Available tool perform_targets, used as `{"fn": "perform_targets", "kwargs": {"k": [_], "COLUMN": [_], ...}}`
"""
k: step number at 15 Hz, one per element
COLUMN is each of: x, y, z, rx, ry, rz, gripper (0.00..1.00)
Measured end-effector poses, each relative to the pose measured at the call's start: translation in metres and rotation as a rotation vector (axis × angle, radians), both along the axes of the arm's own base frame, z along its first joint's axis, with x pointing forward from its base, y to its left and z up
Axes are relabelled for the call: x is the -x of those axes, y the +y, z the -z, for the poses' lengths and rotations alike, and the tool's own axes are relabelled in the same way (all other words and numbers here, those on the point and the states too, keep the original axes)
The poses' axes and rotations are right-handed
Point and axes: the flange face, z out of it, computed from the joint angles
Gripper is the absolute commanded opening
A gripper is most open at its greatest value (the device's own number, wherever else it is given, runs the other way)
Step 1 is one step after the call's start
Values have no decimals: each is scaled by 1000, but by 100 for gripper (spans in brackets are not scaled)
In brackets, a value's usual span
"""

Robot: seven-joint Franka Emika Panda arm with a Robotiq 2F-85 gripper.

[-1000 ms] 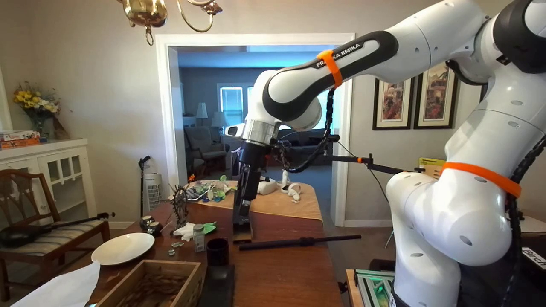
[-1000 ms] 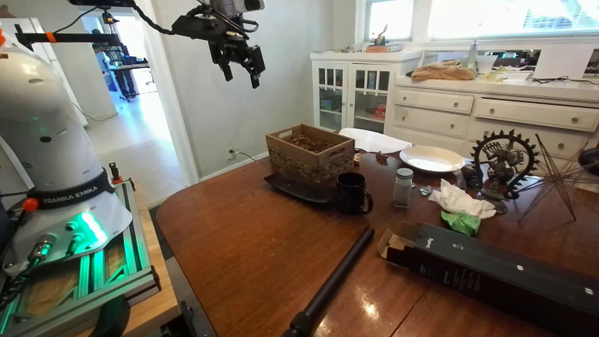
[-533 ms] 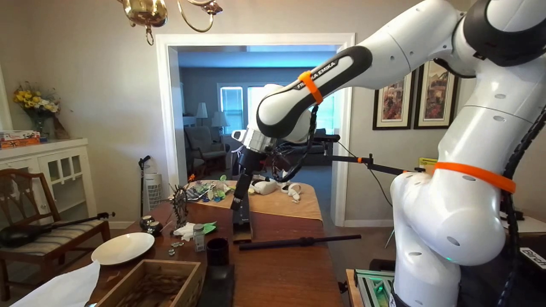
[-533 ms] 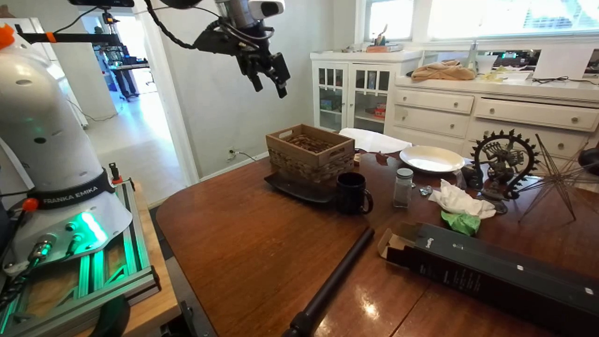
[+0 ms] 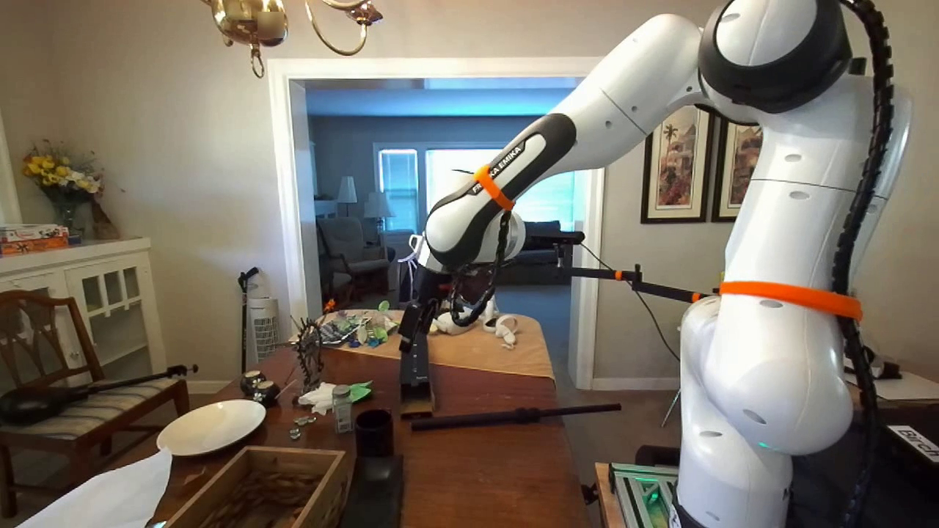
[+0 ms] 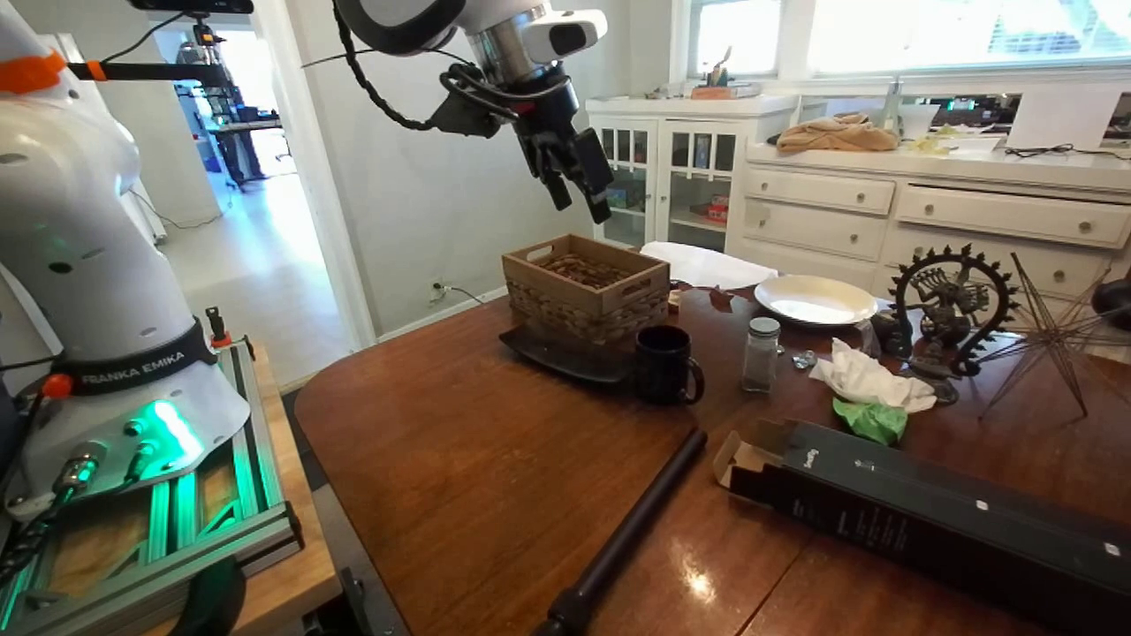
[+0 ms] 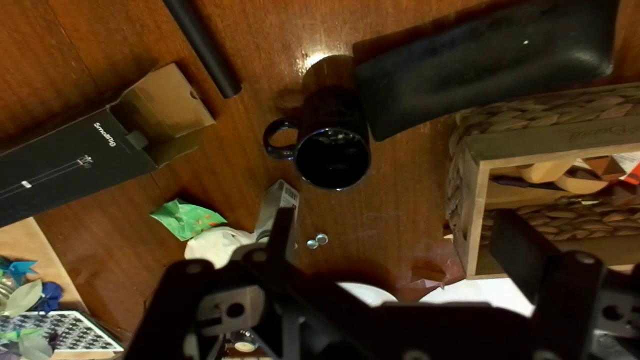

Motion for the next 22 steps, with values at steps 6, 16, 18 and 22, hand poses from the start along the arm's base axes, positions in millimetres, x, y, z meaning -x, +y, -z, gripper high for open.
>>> {"fn": "perform_targets", "kwargs": {"k": [6, 16, 18, 22], "x": [-8, -11, -11, -12], "y": [-22, -29, -29, -30], "z": [2, -1, -1, -3], "rx": [-53, -64, -64, -46], "ry": [54, 63, 63, 56], "rz": [-31, -23, -23, -28], "gripper": [100, 100, 100, 100]}}
